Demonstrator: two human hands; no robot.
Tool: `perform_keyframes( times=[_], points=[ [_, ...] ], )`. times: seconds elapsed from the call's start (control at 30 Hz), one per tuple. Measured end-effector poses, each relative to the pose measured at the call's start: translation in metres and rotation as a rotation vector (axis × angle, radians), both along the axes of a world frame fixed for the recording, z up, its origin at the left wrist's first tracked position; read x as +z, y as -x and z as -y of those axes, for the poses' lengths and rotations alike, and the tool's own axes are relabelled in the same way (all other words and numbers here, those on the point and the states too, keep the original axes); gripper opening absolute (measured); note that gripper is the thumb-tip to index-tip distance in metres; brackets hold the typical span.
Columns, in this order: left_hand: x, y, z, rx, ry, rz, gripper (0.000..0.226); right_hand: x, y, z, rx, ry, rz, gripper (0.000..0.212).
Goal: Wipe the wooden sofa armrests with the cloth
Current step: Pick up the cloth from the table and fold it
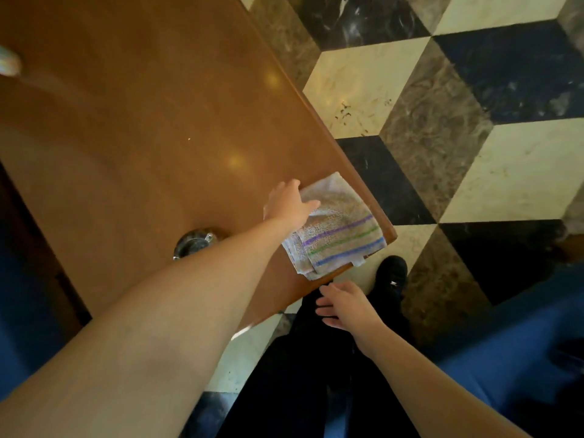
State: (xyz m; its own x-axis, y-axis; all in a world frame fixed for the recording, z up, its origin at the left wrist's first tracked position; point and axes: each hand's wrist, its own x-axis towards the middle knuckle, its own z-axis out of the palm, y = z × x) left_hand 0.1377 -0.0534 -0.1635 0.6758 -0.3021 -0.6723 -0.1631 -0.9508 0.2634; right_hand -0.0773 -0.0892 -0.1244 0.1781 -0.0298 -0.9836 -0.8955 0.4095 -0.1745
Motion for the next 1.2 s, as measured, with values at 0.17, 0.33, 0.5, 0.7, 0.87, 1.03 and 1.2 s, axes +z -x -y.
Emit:
perform_keyframes(
  times=[0.17, 0.33, 0.5, 0.7, 0.87, 1.03, 1.2],
  points=[
    [-0.004, -0.011, 0.009, -0.058, -0.099, -0.15, 0.061, -0.004, -0.018, 0.009, -0.065, 0.008, 0.026, 0.02],
    [0.024, 0.001, 0.023, -0.227, -0.101, -0.305, 0.039, 0.015, -0.024, 0.035, -0.183, 0.062, 0.041, 0.014],
    [0.088, 0.049, 0.04, -0.273, 0.101, -0.351, 0.032, 0.076, -0.004, 0.062, -0.421, 0.102, 0.014, 0.025],
    [0.218, 0.126, 0.093, -0.428, 0.428, -0.165, 0.014, 0.18, 0.043, 0.123, -0.825, 0.131, 0.117, 0.044],
    [0.335, 0.2, 0.18, -0.897, 0.686, 0.24, 0.01, 0.255, 0.095, 0.173, -1.268, -0.027, 0.376, 0.059],
    [0.412, 0.278, 0.261, -1.185, 0.826, 0.427, 0.012, 0.321, 0.169, 0.232, -1.537, 0.04, 0.682, 0.065],
    [0.449, 0.346, 0.332, -1.342, 0.961, 0.417, 0.019, 0.369, 0.253, 0.288, -1.627, 0.239, 0.875, 0.096]
  ],
)
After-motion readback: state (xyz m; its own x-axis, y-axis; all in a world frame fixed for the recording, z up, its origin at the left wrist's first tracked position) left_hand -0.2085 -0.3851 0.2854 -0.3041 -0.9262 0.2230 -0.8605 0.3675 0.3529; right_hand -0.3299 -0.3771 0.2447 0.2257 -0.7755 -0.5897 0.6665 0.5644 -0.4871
